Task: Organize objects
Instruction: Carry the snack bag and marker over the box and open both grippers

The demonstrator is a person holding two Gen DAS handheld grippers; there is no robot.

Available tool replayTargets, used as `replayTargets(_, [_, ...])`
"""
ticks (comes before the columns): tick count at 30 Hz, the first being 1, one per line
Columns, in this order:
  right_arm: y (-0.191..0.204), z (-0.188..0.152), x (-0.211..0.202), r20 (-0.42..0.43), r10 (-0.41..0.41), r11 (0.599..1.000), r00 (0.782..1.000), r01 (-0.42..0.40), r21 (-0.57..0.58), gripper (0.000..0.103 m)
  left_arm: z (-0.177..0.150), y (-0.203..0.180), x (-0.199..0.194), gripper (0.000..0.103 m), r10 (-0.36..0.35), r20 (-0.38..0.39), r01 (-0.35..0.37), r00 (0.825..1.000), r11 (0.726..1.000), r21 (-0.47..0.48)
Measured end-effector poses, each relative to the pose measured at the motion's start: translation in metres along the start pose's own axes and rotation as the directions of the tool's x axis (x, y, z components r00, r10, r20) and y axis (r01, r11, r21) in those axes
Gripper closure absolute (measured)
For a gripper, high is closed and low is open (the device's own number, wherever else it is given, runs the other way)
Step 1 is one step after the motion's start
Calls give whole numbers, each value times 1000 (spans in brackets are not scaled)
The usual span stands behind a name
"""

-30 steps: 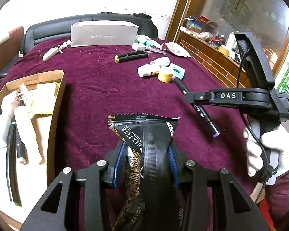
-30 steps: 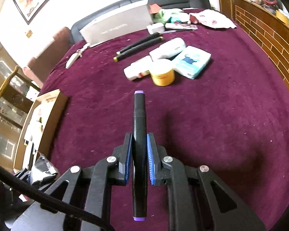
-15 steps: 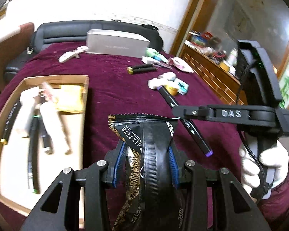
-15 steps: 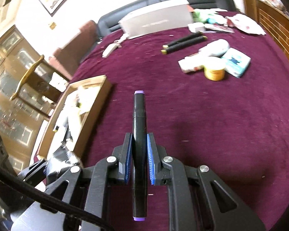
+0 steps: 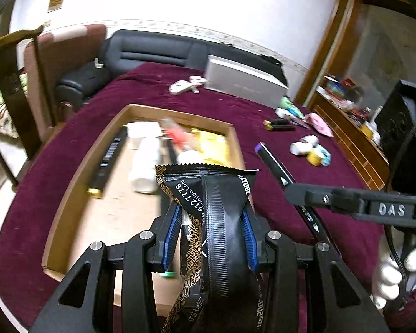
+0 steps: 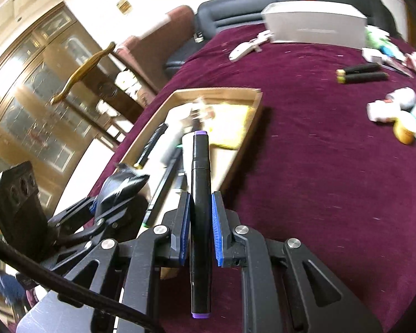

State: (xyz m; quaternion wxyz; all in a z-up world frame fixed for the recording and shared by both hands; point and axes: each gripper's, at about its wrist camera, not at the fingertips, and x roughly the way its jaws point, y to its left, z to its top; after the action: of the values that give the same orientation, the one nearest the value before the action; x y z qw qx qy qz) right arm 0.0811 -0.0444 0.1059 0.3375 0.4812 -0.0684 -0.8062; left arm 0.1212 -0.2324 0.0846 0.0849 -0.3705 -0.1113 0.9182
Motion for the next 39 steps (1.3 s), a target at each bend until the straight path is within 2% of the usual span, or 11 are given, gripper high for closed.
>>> replayTargets(5, [22,5,32,-57,39,999,998,-39,-14,90,3,32,3,68,45,-14,-45,999,998,-33])
replayTargets(12, [37,7,68,-113,34,999,993,-36,-13,90,5,67,23,68,98,-73,-102,993,993,-54])
replayTargets(18, [32,4,91,-147,9,1000,989,-5,29,90,2,80,38,67,98,-118,-105,988,993,-57])
replayTargets(28, [33,-2,104,-171,-33,999,985,38,27,90,0,90,39,66,79,-121,-88,990,993,-75])
replayTargets(33, [33,-2,104,-175,-42,999,984,46,22,90,1,88,40,62,81,-124,-90,989,993,-73])
replayTargets(35, [33,-3,104,-170,-43,998,984,49,29,89,2,87,41,51,77,-123,-86,989,994,-72])
replayTargets(37, [34,-2,101,-162,-50,998,986,54,22,84,3,87,40,44,75,-124,-85,989,993,-76])
replayTargets(39, [35,-1,97,-143,-62,998,988,64,10,79,4,86,39,44,62,-125,-73,990,994,-85])
